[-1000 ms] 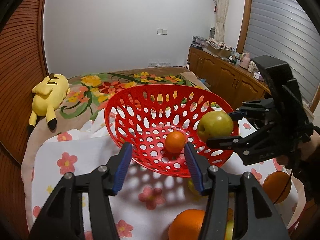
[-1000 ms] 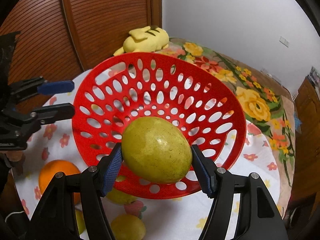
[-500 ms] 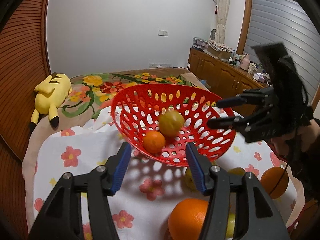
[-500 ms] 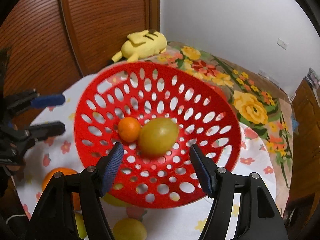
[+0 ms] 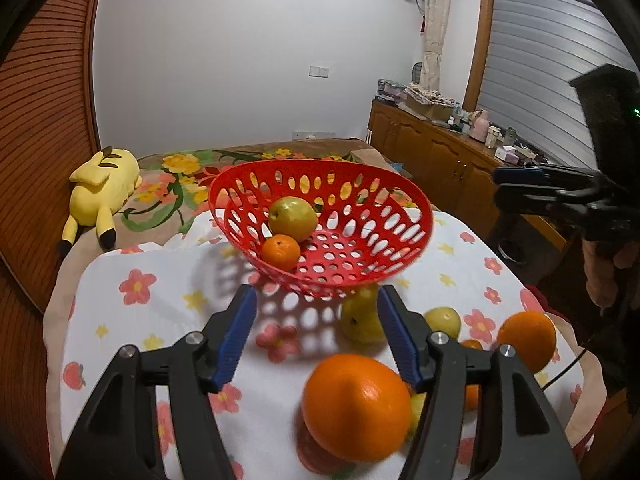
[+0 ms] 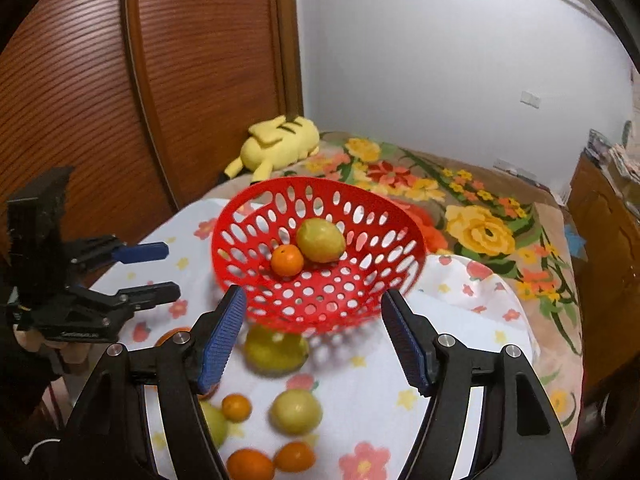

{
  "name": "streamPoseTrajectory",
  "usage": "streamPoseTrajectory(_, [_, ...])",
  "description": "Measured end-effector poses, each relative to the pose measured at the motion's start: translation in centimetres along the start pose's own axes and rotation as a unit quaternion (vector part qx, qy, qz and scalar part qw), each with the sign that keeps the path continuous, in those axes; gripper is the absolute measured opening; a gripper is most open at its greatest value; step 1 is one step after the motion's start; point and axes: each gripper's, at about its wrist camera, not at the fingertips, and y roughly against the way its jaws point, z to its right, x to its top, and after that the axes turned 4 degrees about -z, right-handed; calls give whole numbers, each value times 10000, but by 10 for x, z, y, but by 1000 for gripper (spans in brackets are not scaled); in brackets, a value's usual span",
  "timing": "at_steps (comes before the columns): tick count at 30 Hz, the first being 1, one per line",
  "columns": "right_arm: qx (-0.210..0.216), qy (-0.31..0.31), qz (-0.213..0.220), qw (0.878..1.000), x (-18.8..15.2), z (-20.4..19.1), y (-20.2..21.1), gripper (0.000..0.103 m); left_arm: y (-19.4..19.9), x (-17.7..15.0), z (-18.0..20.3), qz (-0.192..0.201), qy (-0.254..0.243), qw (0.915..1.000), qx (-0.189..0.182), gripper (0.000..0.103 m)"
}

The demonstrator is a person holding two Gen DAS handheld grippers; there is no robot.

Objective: Organize fruits
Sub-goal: 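Grasp a large orange with the left gripper while the right gripper grasps another orange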

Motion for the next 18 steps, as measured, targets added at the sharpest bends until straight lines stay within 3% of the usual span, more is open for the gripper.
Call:
streamPoseTrajectory(9, [-316, -450, 248, 9982, -65, -2, 43, 76, 21, -28, 22, 47, -87, 10000, 11, 71])
streamPoseTrajectory(18, [-510, -995, 225, 9935, -136, 8, 47, 80, 22, -54, 26, -92, 55, 9999, 67, 72])
